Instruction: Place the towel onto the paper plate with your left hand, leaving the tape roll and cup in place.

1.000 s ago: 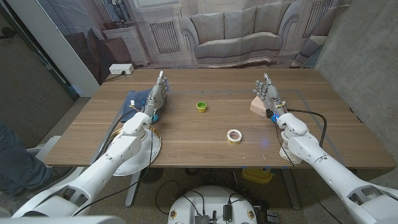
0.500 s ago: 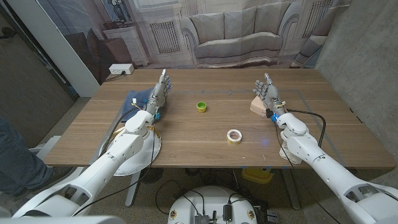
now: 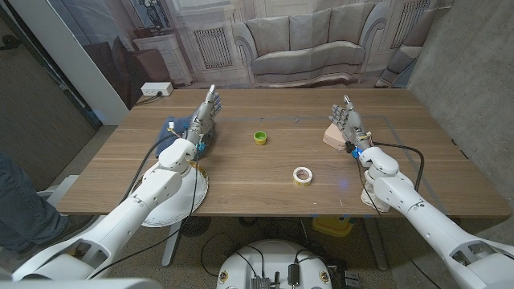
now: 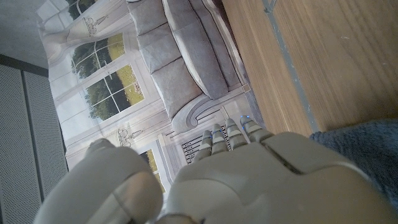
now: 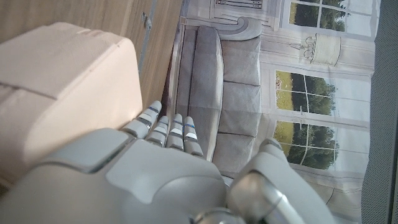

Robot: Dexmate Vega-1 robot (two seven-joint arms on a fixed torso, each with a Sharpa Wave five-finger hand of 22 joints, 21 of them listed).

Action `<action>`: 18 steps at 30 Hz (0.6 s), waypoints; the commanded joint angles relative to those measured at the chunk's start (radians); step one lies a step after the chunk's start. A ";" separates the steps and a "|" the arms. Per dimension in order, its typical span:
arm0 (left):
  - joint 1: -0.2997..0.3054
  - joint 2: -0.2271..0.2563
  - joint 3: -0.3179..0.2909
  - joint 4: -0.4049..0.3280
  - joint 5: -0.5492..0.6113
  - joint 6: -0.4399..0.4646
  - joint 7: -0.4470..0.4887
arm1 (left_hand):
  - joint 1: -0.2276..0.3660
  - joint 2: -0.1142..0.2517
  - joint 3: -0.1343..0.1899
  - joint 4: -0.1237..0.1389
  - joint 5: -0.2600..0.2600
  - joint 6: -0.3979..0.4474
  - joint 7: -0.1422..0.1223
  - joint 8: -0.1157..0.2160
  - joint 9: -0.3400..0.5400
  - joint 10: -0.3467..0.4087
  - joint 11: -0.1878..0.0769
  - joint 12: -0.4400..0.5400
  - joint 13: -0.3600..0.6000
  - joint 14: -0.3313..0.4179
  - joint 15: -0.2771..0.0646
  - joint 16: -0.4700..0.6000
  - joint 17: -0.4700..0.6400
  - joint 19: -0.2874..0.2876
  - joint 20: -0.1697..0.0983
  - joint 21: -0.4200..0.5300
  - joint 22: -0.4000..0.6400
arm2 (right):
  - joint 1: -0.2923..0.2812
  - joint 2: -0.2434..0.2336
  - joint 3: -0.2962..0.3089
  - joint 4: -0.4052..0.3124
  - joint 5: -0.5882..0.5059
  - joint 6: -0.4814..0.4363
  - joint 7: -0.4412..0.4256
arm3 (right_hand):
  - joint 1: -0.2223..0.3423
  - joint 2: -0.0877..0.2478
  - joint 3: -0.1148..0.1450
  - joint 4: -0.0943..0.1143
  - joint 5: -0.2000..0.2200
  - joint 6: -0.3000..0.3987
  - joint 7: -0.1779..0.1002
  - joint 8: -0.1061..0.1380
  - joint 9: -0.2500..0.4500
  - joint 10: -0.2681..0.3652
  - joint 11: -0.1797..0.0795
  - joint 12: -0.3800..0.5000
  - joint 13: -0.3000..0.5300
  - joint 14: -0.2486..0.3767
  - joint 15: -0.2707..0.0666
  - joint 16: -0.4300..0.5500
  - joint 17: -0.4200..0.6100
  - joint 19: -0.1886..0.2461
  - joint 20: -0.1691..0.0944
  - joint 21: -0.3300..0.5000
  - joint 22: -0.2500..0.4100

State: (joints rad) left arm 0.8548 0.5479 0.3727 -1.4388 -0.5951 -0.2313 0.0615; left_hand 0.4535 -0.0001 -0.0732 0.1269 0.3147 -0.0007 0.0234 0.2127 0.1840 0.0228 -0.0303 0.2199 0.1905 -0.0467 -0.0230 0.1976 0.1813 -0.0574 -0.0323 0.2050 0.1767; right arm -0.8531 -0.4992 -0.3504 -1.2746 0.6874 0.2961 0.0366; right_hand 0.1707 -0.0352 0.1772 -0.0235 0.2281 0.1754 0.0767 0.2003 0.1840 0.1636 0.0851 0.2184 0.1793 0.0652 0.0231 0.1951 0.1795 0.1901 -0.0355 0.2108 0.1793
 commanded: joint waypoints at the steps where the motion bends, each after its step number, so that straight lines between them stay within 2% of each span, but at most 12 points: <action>1: 0.058 0.073 -0.043 -0.108 0.004 0.025 0.027 | 0.009 0.003 0.000 -0.003 0.006 0.009 0.003 0.006 0.003 0.011 -0.007 0.007 0.003 0.009 0.002 0.006 0.002 0.005 -0.029 0.005 0.002 | -0.016 -0.010 0.006 -0.032 -0.008 -0.025 -0.047 | 0.004 0.006 0.008 -0.004 0.001 0.006 0.002 0.003 0.002 0.009 0.000 0.005 0.003 0.001 0.005 -0.005 0.001 0.001 -0.021 -0.003 0.003; 13: 0.078 0.096 -0.056 -0.129 0.048 0.000 0.052 | 0.022 0.012 0.002 -0.009 0.010 0.029 -0.003 0.010 0.003 0.033 -0.016 0.011 0.002 0.032 -0.003 0.009 0.001 0.016 -0.031 0.006 0.002 | -0.023 -0.001 0.009 -0.032 -0.003 -0.023 -0.060 | 0.006 0.010 0.009 -0.005 0.000 0.009 0.002 0.003 0.002 0.015 0.004 0.006 0.003 0.002 0.006 -0.006 0.001 0.002 -0.021 -0.004 0.003; 18: 0.090 0.106 -0.061 -0.143 0.073 -0.014 0.066 | 0.029 0.016 0.003 -0.013 0.012 0.043 -0.003 0.012 0.004 0.051 -0.015 0.015 0.002 0.049 -0.007 0.011 0.001 0.026 -0.039 0.008 0.002 | -0.026 0.003 0.013 -0.030 0.001 -0.016 -0.061 | 0.007 0.011 0.009 -0.005 -0.001 0.010 0.002 0.003 0.002 0.016 0.003 0.006 0.004 0.004 0.006 -0.006 0.001 0.005 -0.022 -0.003 0.003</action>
State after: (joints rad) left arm 0.9169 0.6260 0.3276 -1.5459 -0.5638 -0.2175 0.1015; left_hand 0.4682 0.0143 -0.0696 0.1180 0.3185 0.0296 0.0179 0.2205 0.1839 0.0569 -0.0466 0.2266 0.1906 -0.0128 -0.0284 0.2012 0.1814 -0.0397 -0.0359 0.2050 0.1769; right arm -0.8707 -0.5043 -0.3434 -1.3024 0.6812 0.2770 -0.0104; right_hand 0.1746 -0.0313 0.1799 -0.0263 0.2281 0.1753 0.0767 0.2003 0.1839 0.1676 0.0892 0.2183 0.1792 0.0652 0.0231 0.1951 0.1793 0.1901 -0.0355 0.2061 0.1792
